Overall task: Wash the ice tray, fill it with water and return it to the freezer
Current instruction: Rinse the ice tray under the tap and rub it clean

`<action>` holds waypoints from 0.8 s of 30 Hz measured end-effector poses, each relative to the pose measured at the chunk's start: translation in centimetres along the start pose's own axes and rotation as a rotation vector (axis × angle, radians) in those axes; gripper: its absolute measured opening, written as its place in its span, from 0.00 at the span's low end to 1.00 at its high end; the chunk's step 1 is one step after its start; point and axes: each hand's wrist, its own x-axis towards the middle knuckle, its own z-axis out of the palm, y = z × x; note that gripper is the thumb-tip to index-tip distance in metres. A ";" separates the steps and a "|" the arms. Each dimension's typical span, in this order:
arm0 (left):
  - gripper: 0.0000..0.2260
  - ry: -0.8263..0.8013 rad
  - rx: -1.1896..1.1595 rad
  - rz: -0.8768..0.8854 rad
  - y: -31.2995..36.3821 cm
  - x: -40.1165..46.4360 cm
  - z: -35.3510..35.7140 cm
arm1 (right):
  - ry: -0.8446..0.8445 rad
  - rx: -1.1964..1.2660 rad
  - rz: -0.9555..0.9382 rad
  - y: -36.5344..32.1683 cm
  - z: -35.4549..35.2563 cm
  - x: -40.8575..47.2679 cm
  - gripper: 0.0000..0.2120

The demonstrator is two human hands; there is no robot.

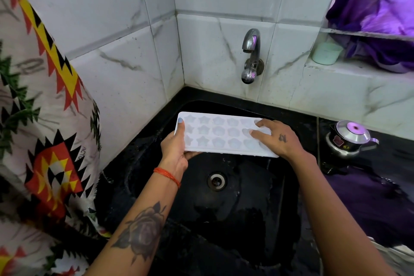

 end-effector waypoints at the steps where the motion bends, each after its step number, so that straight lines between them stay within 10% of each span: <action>1: 0.13 0.002 -0.001 0.000 0.0 0.0 0.0 | -0.002 -0.030 0.002 0.1 0.0 0.0 0.22; 11: 0.12 0.009 -0.023 -0.028 0.1 -0.3 0.3 | 0.045 -0.287 0.042 -0.6 -0.6 -0.4 0.25; 24: 0.13 0.005 -0.033 -0.029 0.3 -0.5 0.4 | -0.025 0.036 0.062 -0.2 -0.7 0.4 0.22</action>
